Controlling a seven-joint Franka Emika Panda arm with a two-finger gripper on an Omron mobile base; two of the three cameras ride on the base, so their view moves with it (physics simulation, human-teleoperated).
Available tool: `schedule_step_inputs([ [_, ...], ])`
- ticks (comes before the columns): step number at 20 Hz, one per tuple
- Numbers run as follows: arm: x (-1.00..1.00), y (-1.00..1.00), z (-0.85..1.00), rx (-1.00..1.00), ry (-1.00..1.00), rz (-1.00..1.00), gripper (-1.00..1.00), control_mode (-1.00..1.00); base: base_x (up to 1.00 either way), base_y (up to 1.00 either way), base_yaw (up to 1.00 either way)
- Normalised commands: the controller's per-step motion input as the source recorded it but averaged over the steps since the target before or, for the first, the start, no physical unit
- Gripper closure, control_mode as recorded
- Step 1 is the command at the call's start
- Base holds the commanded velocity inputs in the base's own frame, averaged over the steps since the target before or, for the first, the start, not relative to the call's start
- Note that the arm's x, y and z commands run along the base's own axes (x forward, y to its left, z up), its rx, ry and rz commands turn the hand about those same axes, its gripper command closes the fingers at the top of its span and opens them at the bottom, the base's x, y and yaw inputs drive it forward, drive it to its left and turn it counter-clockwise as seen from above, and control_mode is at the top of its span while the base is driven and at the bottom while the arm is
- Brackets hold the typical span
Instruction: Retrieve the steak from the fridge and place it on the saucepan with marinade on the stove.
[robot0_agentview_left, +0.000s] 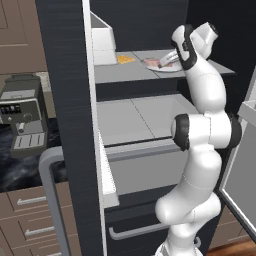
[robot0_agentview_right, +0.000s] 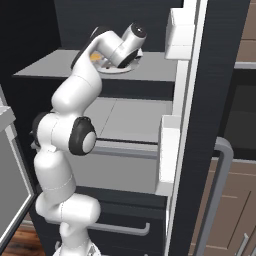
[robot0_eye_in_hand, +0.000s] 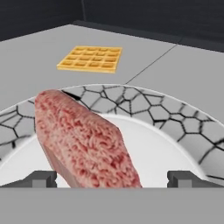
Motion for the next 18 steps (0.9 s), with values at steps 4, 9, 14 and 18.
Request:
schedule_step_inputs([
  [4, 0.00, 0.06, -0.04, 0.00, 0.00, 0.09, -1.00, -1.00, 0.00, 0.00, 0.00],
  [9, 0.01, 0.16, -0.01, 0.00, 0.00, 0.02, -1.00, -1.00, 0.00, 0.00, 0.00],
  [14, 0.01, 0.09, 0.00, 0.00, 0.00, 0.00, -1.00, -1.00, 0.00, 0.00, 0.00],
  [18, 0.00, 0.00, 0.00, 0.00, 0.00, 0.00, -1.00, -1.00, 0.00, 0.00, 0.00],
])
